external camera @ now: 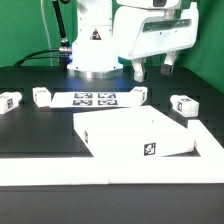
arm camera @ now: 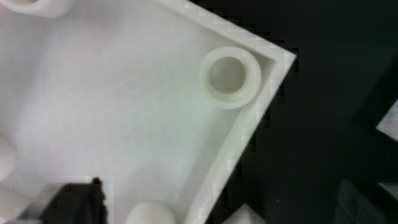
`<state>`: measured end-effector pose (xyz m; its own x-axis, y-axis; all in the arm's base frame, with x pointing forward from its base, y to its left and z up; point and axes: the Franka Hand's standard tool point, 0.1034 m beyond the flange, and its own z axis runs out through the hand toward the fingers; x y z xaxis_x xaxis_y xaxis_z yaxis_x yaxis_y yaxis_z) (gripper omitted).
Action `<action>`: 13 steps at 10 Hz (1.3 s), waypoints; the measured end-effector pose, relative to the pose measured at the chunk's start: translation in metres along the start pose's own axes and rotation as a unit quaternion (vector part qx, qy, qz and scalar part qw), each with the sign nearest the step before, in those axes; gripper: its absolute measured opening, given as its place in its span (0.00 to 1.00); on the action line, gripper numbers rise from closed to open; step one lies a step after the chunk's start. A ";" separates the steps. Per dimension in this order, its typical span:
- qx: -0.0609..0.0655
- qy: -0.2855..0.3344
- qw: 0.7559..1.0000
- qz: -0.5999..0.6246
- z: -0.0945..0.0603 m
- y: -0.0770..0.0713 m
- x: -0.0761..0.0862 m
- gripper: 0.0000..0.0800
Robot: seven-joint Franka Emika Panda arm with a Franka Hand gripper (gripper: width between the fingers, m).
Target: Assemble square table
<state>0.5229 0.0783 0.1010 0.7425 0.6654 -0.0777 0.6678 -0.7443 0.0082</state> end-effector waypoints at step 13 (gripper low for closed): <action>0.021 0.000 0.935 -0.354 0.028 0.026 -0.048 0.81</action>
Offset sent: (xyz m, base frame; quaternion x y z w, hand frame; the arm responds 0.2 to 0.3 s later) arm 0.0000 0.0000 0.0000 0.0000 0.0000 0.0000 1.0000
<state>0.5027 0.0255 0.0773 0.1151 0.9922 -0.0485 0.9893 -0.1189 -0.0843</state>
